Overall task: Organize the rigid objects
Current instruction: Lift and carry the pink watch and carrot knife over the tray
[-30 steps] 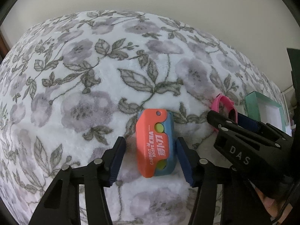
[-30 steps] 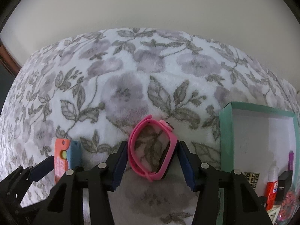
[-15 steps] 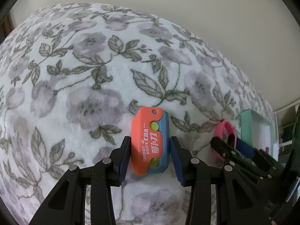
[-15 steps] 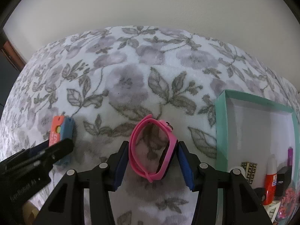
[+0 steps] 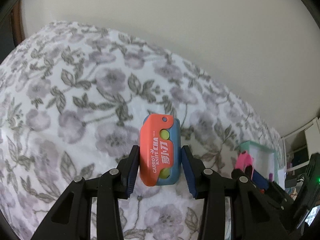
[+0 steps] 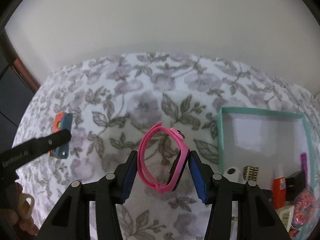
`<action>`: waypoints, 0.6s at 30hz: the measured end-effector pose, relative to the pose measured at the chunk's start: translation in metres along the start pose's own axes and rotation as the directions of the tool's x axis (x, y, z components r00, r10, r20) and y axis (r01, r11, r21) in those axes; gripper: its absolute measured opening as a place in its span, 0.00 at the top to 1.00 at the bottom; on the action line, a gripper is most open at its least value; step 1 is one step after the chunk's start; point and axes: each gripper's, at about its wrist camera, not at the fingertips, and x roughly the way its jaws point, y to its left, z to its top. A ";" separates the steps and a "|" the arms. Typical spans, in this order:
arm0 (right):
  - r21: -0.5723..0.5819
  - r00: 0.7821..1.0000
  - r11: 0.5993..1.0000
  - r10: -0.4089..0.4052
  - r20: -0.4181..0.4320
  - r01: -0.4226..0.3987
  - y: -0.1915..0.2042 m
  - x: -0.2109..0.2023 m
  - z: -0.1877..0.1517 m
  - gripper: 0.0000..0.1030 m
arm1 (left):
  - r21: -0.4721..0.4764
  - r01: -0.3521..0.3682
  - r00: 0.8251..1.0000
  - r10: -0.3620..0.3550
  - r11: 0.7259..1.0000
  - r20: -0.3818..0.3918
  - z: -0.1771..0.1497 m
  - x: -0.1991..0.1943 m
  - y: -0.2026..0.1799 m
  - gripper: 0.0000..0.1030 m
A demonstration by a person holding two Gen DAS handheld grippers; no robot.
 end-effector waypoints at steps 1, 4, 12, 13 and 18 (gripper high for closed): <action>0.003 1.000 1.000 0.001 0.008 -0.001 0.001 -0.004 0.000 0.48 | 0.002 0.001 1.000 -0.001 1.000 0.014 0.002 -0.006 0.000 0.58; 0.034 0.999 0.999 0.028 0.016 -0.028 0.000 -0.015 -0.003 0.48 | 0.010 -0.003 0.999 0.003 1.000 0.045 0.005 -0.019 -0.004 0.58; 0.038 0.999 0.999 -0.009 0.052 0.007 -0.007 -0.043 -0.010 0.48 | 0.074 -0.007 0.995 0.000 0.997 0.101 0.006 -0.043 -0.031 0.58; 0.039 0.998 0.999 -0.015 0.058 0.013 -0.009 -0.048 -0.011 0.48 | 0.084 -0.004 0.994 -0.005 0.996 0.105 0.005 -0.045 -0.036 0.58; 0.049 0.996 0.998 -0.033 0.080 0.029 -0.022 -0.066 -0.016 0.48 | 0.123 0.024 0.993 -0.038 0.992 0.115 0.001 -0.052 -0.057 0.58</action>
